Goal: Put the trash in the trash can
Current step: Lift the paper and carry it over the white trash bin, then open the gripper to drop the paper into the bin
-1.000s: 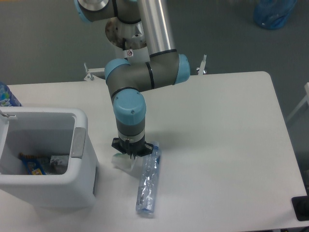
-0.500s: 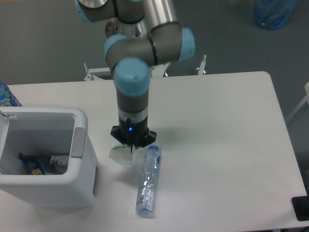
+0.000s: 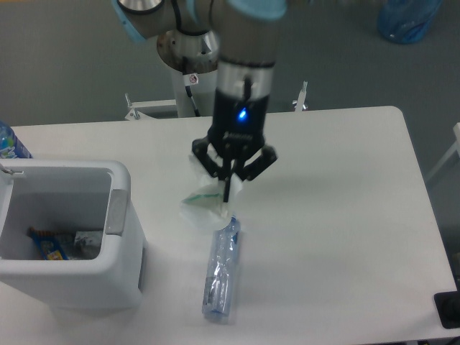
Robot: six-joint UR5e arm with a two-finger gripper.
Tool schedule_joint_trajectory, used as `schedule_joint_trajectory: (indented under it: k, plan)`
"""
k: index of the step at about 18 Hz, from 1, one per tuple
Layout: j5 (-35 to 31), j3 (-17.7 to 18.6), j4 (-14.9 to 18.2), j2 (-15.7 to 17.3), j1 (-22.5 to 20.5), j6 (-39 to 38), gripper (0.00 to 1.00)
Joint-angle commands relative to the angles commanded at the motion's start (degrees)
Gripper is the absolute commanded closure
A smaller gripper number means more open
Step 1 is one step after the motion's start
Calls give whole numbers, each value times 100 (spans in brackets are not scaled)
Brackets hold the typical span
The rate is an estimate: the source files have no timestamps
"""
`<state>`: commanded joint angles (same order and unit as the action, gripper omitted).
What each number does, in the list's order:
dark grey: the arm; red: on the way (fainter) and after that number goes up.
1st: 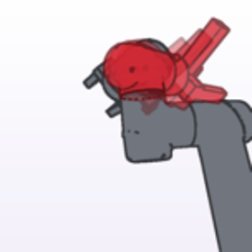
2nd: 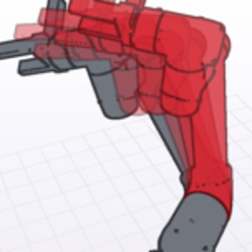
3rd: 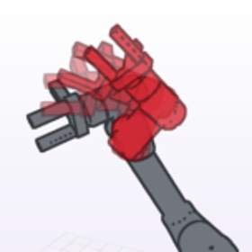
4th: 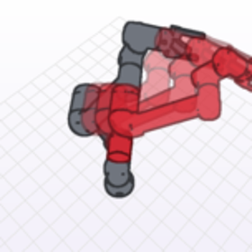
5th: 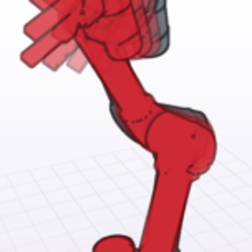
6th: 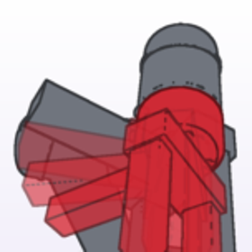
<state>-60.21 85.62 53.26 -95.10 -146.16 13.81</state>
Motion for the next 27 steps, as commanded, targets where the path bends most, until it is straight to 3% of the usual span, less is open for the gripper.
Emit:
schedule_joint_trajectory:
  k: [5,12,23,25,27]
  plan:
    - [334,-62,-18,0,131,-475,100]
    - [352,-45,-18,-26,808,-757,100]
    - [343,-1,-26,-395,1704,-757,99]
    - [343,-19,-26,-483,1828,-766,92]
    - [343,-1,-26,-527,1933,-775,92]
